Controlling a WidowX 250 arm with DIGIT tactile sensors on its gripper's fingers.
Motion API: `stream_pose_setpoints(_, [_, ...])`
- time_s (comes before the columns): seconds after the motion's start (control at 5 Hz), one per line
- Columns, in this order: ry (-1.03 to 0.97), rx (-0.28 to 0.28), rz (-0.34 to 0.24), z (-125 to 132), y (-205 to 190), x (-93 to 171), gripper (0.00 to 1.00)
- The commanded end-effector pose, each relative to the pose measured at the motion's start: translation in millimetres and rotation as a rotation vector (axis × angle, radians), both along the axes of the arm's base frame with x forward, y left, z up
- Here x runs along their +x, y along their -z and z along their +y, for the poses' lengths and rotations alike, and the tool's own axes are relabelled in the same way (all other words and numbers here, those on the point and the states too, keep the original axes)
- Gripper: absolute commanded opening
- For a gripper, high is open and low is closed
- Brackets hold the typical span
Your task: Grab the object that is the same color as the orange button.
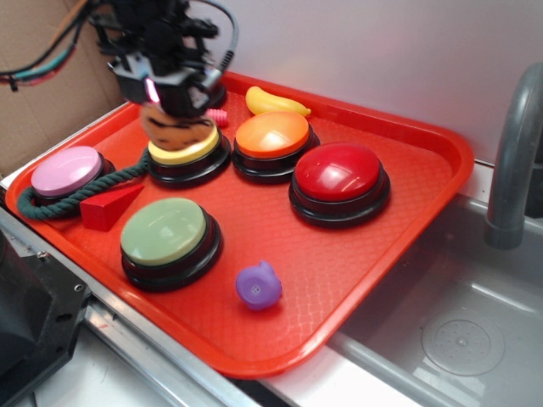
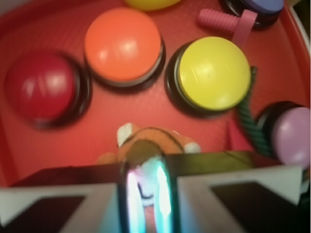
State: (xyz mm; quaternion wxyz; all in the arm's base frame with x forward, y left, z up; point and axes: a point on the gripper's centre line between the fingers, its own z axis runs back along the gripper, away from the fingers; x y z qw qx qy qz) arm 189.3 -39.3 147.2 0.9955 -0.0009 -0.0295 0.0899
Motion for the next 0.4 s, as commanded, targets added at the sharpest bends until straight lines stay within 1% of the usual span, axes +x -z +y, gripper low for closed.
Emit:
stream_pose_setpoints(0.0, [0.142,-0.082,-0.069,-4.2,-34.5,-18.1,0.00])
stream_pose_setpoints(0.2, [0.140,-0.020,0.017,-3.6,-30.6,-10.0,0.04])
